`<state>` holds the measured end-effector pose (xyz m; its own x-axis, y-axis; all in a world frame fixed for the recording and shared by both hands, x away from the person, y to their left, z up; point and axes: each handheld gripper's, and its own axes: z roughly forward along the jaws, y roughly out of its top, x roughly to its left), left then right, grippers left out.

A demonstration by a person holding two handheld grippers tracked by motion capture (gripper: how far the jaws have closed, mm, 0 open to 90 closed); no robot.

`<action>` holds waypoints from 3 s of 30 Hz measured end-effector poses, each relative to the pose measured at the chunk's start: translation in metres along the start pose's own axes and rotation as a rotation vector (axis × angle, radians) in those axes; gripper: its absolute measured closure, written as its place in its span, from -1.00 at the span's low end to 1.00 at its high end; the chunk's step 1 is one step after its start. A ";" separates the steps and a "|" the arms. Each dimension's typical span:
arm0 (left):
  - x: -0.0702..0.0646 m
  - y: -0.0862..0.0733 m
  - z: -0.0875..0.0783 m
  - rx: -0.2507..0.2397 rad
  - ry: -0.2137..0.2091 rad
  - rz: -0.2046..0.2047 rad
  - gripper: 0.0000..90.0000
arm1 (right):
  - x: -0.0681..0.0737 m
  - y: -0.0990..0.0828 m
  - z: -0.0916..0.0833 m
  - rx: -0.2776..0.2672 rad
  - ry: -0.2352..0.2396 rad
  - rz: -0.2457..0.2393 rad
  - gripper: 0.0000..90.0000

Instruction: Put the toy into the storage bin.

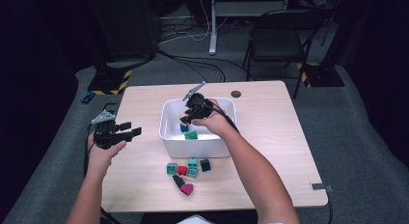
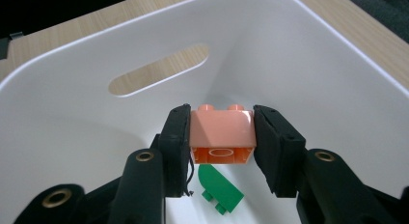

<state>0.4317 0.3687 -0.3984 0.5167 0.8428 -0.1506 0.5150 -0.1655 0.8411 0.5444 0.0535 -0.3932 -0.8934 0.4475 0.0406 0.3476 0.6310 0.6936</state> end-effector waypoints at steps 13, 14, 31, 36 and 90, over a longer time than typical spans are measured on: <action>0.002 0.000 -0.001 0.001 -0.003 -0.002 -0.10 | -0.010 -0.006 0.023 0.088 -0.025 0.001 0.28; 0.001 0.000 0.000 0.000 -0.001 -0.002 -0.10 | -0.010 -0.006 0.022 0.090 -0.028 0.004 0.28; 0.000 0.000 0.001 0.005 -0.001 0.001 -0.10 | 0.006 0.001 -0.037 -0.020 -0.056 -0.003 0.16; -0.001 0.000 0.000 0.002 0.002 -0.001 -0.10 | 0.021 0.000 -0.061 -0.061 -0.046 -0.032 0.15; -0.006 -0.002 0.003 0.009 -0.004 -0.006 -0.10 | 0.116 -0.136 -0.056 -0.078 -0.042 -0.027 0.13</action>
<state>0.4294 0.3627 -0.4009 0.5162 0.8419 -0.1574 0.5239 -0.1650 0.8356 0.3776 -0.0160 -0.4423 -0.8888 0.4581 -0.0083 0.2986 0.5930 0.7478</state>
